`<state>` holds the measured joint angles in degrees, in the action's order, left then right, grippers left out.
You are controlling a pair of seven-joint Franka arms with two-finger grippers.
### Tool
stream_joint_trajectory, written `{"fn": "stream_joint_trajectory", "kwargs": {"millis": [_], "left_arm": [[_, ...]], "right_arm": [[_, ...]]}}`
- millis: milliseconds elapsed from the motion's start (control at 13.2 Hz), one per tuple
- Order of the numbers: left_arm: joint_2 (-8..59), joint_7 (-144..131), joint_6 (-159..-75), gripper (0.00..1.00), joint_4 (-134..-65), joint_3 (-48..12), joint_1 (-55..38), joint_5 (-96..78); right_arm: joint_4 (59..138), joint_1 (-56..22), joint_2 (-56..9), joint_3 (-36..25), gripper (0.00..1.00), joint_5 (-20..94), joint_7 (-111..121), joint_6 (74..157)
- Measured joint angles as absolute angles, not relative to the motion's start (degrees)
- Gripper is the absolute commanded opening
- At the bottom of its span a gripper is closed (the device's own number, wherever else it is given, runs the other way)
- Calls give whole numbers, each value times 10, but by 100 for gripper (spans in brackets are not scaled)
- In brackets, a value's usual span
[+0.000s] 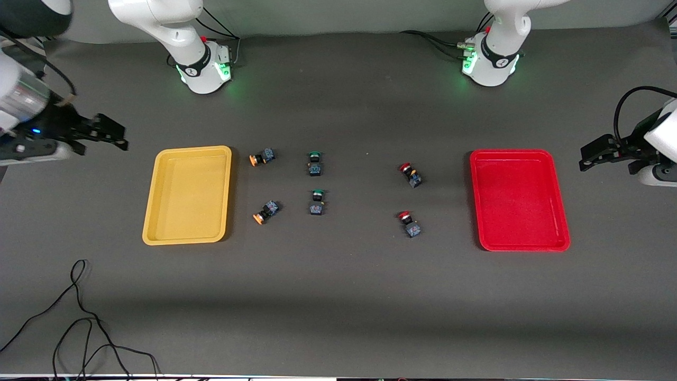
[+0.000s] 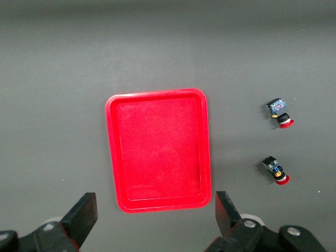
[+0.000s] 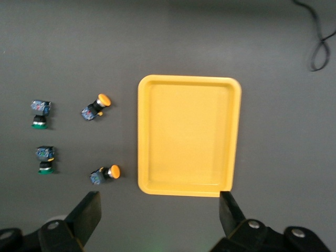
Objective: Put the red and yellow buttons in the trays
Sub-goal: 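Reach the right gripper to an orange button while the left reaches a red one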
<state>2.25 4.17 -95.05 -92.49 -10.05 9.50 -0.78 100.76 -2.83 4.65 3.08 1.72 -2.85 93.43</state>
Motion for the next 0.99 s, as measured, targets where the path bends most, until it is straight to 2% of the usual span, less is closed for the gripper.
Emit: {"fn": "stream_joint_trajectory", "kwargs": {"millis": [228, 379, 759, 986], "left_arm": [[31, 16, -948, 100, -926, -105, 81, -10], [59, -49, -947, 100, -933, -108, 46, -11], [173, -249, -1033, 100, -956, -111, -62, -12], [196, -318, -1107, 100, -997, -112, -100, -12]], "right_arm": [[1037, -49, 30, 94, 100, 21, -193, 945], [1091, -87, 33, 110, 100, 21, -325, 979], [1341, -159, 90, 112, 100, 67, -537, 1211], [1446, -195, 81, 113, 100, 71, -634, 1338]]}}
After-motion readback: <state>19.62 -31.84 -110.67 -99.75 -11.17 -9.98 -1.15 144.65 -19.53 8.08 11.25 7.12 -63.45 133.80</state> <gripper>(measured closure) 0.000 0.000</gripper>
